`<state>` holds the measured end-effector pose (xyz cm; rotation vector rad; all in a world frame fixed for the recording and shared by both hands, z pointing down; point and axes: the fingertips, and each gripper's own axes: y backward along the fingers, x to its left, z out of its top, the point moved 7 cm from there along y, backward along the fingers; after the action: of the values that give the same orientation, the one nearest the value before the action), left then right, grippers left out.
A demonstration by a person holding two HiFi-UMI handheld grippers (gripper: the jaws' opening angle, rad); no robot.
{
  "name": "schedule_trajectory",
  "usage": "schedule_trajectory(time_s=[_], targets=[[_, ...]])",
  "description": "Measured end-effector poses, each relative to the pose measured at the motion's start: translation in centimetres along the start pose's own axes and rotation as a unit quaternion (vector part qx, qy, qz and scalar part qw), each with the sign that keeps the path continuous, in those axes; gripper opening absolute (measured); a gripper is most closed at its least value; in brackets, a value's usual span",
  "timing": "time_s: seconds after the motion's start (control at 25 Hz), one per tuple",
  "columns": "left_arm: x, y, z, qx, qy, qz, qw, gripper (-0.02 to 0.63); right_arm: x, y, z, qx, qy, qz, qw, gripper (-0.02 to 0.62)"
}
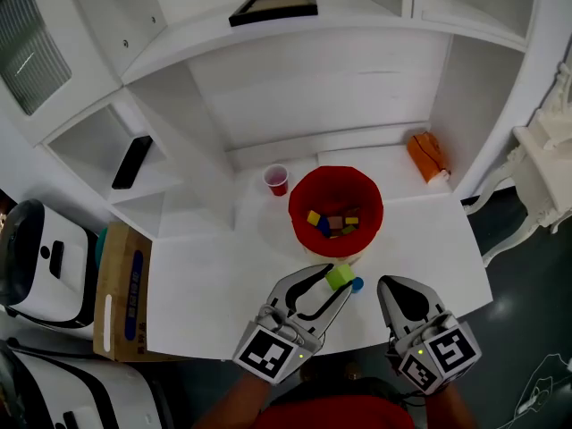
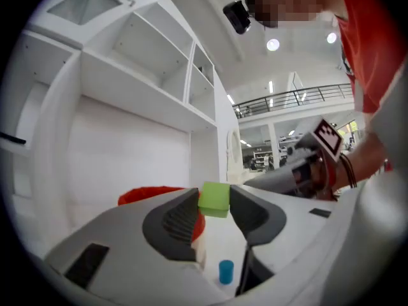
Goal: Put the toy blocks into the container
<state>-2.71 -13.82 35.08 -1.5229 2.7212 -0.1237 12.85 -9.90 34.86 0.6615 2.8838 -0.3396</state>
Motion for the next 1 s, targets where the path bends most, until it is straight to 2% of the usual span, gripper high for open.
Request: schedule_trajectory(time_s=[0.16, 0.44, 0.56, 0.64, 0.72, 0.76, 0.88, 1.0], targets=[[3.3, -0.9, 3.1, -0.048, -0.020, 0.044, 0.9977, 0.187, 0.3, 0.2, -0.2, 0.000, -0.002, 0.002, 1.000, 0.008], [7.7, -5.0, 2.9, -0.014, -0.006, 0.091, 0.9958, 0.190, -0.1, 1.2, -0.5, 0.004, 0.005, -0.013, 1.000, 0.008], [8.4, -5.9, 2.5, 0.003, -0.006, 0.095, 0.9954, 0.195, -0.4, 1.4, -1.0, 0.009, 0.003, -0.021, 1.000, 0.008], [8.5, -6.0, 2.5, 0.003, -0.003, 0.094, 0.9955, 0.224, -0.7, 1.3, -1.3, 0.015, -0.001, -0.023, 1.000, 0.032], [8.2, -5.6, 2.8, -0.006, 0.000, 0.088, 0.9961, 0.225, -0.9, 0.9, -1.8, 0.025, -0.001, -0.023, 0.999, 0.034], [7.8, -5.3, 3.0, -0.015, 0.000, 0.083, 0.9965, 0.196, -1.0, 0.6, -2.2, 0.032, 0.000, -0.020, 0.999, 0.054], [5.8, -3.7, 3.3, -0.037, -0.004, 0.074, 0.9965, 0.036, -1.5, -0.6, -4.1, 0.065, 0.005, -0.009, 0.998, 0.101], [3.7, -2.0, 2.7, -0.042, 0.005, 0.063, 0.9972, 0.014, -2.0, -2.3, -6.3, 0.106, 0.017, 0.002, 0.994, 0.143]])
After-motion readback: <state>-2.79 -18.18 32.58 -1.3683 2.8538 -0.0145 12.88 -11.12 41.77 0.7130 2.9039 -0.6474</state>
